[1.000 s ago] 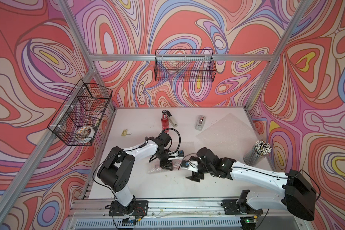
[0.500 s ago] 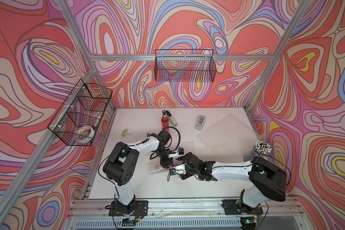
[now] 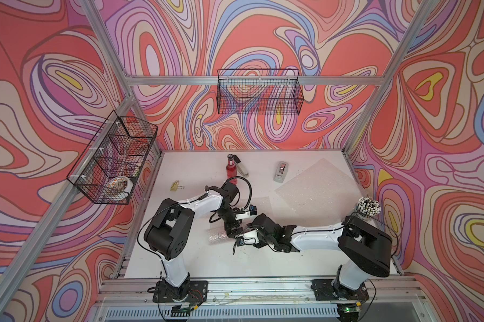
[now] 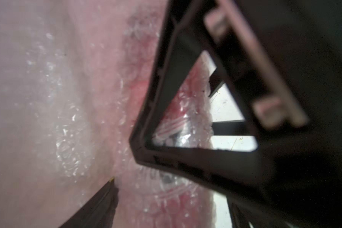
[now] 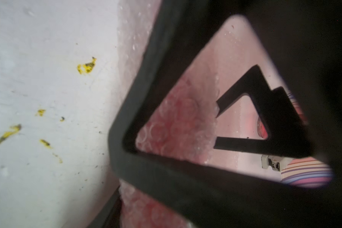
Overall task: Wrap wine bottles in bubble wrap
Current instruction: Wrap the wine bottle in bubble wrap.
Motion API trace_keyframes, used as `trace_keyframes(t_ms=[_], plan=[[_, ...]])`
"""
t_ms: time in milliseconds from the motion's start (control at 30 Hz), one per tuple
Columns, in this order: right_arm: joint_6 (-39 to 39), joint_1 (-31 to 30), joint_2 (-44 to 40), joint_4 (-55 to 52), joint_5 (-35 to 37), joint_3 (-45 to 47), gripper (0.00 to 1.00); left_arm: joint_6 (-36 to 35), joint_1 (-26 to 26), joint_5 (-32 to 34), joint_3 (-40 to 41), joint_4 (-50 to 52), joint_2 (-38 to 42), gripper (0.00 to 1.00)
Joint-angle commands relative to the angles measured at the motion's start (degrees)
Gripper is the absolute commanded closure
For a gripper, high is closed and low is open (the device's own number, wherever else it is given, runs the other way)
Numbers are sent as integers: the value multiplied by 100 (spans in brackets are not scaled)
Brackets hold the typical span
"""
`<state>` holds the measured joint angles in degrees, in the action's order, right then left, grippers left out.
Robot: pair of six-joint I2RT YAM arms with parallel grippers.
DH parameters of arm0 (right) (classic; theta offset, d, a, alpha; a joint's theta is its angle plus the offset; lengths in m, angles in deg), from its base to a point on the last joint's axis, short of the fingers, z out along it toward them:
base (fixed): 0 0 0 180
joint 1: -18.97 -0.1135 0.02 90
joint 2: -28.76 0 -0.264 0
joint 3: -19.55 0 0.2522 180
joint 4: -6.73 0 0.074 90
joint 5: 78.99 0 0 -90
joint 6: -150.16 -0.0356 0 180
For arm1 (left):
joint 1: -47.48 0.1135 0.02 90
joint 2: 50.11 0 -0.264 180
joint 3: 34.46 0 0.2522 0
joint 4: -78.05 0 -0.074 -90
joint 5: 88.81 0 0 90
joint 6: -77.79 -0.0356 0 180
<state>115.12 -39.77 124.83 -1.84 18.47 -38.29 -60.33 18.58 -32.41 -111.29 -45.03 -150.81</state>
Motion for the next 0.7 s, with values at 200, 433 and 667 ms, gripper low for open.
trace_keyframes(t_ms=[200,433,667], plan=[[-1146,246,230,-1250,-1227,-566,57,295,418,933,216,638,2094,0],[-1815,915,855,-2757,-3206,-1619,57,558,470,1611,1165,974,4071,0],[-2010,1462,1927,-4387,-4754,-2950,58,151,453,1586,1754,1013,5052,1]])
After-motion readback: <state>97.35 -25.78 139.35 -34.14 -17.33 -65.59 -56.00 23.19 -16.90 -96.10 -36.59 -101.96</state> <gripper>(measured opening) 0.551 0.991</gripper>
